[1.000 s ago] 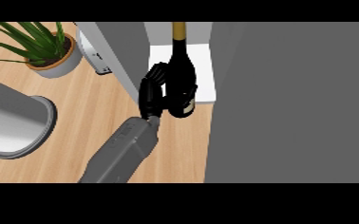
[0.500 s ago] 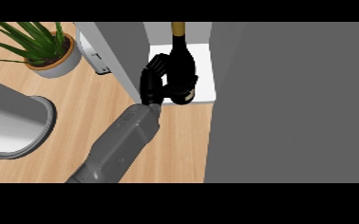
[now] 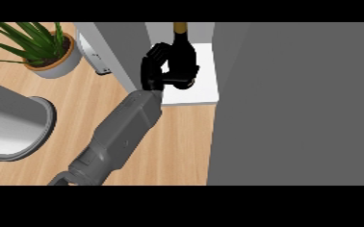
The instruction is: Pick up the wine, place it into the cabinet and close the cabinet
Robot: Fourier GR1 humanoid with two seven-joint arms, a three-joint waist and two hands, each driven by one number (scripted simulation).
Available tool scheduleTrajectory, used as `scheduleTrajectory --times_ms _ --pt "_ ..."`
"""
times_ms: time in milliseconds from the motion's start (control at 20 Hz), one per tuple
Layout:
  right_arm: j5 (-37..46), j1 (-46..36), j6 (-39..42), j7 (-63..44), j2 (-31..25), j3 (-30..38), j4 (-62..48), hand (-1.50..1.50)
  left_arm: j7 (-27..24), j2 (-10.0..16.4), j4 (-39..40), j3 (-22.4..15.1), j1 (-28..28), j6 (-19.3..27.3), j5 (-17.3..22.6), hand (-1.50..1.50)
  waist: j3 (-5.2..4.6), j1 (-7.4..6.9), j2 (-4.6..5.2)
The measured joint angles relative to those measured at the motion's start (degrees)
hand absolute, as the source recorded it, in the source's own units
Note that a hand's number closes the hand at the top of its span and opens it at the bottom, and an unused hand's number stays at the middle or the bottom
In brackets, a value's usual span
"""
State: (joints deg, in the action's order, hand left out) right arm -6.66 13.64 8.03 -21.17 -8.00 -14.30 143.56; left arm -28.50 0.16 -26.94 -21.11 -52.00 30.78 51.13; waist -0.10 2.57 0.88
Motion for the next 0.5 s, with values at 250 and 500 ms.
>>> scheduleTrajectory --times_ms 250,500 --pt "0.07 1.12 0.48 1.11 0.48 -0.34 -0.12 -1.50 -0.57 1.33 5.58 0.84 -4.23 1.31 -2.17 1.50 0.01 0.20 0.08" --pt "0.13 0.29 0.64 0.80 0.74 -0.32 -0.34 -1.50 -1.70 1.63 10.96 1.05 -8.56 5.60 -4.61 -1.50 0.02 0.39 0.07"
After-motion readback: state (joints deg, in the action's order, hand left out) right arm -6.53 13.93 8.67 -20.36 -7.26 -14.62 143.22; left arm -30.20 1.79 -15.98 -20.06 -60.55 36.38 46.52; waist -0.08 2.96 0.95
